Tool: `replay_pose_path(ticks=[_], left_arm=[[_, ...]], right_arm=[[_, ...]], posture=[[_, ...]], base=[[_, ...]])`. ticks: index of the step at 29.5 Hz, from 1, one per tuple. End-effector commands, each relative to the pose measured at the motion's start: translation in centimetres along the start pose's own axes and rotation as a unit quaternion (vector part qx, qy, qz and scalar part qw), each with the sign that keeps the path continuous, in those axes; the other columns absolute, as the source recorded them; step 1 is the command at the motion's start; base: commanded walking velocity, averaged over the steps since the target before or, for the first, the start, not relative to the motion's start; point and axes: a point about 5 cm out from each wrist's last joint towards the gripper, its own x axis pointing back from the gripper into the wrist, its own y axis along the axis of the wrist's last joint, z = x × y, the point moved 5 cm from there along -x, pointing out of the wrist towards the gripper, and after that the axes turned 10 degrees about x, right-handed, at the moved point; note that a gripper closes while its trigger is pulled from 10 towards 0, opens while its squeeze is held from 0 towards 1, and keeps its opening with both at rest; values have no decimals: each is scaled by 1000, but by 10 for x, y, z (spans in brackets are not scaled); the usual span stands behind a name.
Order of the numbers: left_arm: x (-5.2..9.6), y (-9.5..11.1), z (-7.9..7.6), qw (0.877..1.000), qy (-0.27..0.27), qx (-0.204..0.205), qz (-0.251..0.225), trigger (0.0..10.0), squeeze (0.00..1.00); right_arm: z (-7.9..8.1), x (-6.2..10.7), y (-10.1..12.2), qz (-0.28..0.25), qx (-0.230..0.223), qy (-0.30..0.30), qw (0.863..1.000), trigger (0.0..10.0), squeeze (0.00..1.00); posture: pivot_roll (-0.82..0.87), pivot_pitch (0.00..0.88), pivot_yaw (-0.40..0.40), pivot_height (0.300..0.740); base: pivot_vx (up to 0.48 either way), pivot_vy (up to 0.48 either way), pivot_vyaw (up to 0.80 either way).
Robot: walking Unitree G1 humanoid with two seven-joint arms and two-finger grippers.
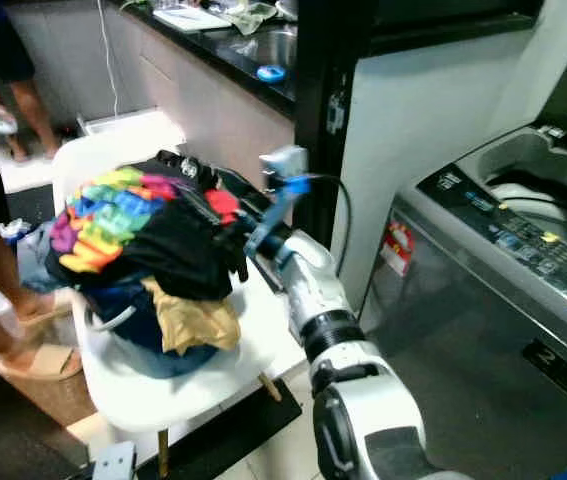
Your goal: Clothes washing
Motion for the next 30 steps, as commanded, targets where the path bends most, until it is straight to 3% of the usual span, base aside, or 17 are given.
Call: replay_pose_path(ticks=[1,4,11,15,22,25,28,30], left_arm=[[1,-7,-2,1000,-3,3,12,10000,0],[1,-6,-2,1000,-2,4,12,10000,0],[0,-5,-1,1000,-1,4,12,10000,0],[0,-5,0,1000,0,4,12,10000,0],[0,-5,0,1000,2,6,13,10000,0],[0,-5,0,1000,3,7,14,10000,0],[1,-5,3,1000,18,8,11,10000,0],[1,-6,4,1000,22,6,13,10000,0]], right_arm=[[5,1,-9,6,-10,-5,1000,10000,0],[5,3,-9,13,1,2,1000,10000,0],[8,2,-9,25,22,13,999,10000,0],[20,3,-10,26,50,50,997,10000,0],[38,7,-25,49,59,88,993,10000,0],[47,11,-36,73,70,110,989,10000,0],[73,27,-76,165,127,176,962,10000,0],[73,31,-88,194,136,167,957,10000,0]], posture=[[183,0,-68,740],[182,0,-65,740],[180,0,-60,740],[180,0,-57,740],[177,0,-56,740],[177,0,-56,740],[172,0,-60,740],[173,0,-63,740]], base=[[262,0,800],[264,0,738],[264,0,0],[263,0,113],[261,0,800],[251,0,800],[0,0,0],[0,0,0]])
